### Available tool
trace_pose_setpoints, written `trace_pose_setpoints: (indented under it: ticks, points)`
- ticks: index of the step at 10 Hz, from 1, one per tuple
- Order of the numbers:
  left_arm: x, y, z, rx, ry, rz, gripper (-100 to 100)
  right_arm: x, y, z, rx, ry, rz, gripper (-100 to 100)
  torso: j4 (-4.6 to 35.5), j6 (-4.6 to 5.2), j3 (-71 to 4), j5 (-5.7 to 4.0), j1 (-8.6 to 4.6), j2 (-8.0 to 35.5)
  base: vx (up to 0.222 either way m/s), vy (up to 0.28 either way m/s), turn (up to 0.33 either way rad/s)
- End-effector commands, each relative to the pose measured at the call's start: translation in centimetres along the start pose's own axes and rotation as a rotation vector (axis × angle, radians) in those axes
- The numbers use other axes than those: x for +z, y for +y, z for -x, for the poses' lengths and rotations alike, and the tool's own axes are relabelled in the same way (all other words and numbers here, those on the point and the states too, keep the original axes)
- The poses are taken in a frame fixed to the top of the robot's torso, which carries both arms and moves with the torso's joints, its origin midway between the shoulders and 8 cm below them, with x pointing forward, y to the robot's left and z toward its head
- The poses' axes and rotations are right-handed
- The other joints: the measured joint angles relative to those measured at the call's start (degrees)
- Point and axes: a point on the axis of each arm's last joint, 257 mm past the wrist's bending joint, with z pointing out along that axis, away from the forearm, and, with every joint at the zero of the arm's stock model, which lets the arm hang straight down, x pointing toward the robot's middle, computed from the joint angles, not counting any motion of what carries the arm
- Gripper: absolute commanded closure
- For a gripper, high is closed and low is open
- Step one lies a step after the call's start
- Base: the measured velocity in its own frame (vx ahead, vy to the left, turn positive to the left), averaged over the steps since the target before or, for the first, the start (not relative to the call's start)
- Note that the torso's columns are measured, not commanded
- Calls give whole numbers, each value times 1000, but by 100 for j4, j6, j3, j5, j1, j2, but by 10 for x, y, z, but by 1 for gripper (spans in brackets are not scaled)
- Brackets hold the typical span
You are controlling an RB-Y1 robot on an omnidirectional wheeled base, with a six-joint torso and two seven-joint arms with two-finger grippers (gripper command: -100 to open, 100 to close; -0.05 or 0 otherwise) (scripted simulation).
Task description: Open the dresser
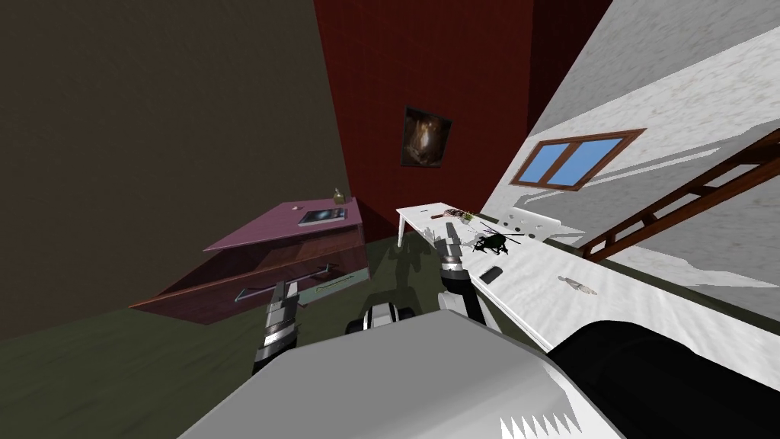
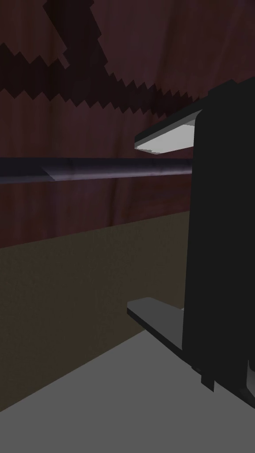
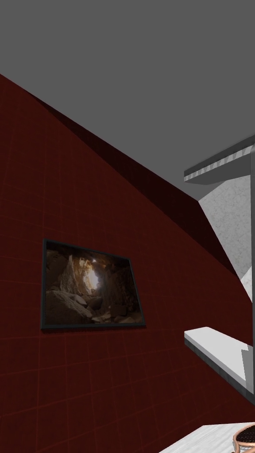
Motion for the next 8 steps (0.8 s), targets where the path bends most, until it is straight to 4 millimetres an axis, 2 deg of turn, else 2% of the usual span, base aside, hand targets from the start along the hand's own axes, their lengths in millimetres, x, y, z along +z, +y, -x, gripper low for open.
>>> trace_pose_setpoints:
  ticks: [1,2,3,8]
  points:
    - [17,-9,8,-1,-2,-26,-100,0,0,0,0,0,0,0,9,-1,5,-8,-7,10,-19,-24,3]
    - [10,2,4,-4,0,10,-100,0,0,0,0,0,0,0,12,-3,9,-10,-10,17,-1,-6,-1]
    - [8,4,4,-5,0,20,0,0,0,0,0,0,0,0,-2,6,8,5,-3,7,0,0,0]
    - [1,12,3,-6,0,49,0,0,0,0,0,0,0,0,-38,14,-14,41,27,-40,0,0,0]
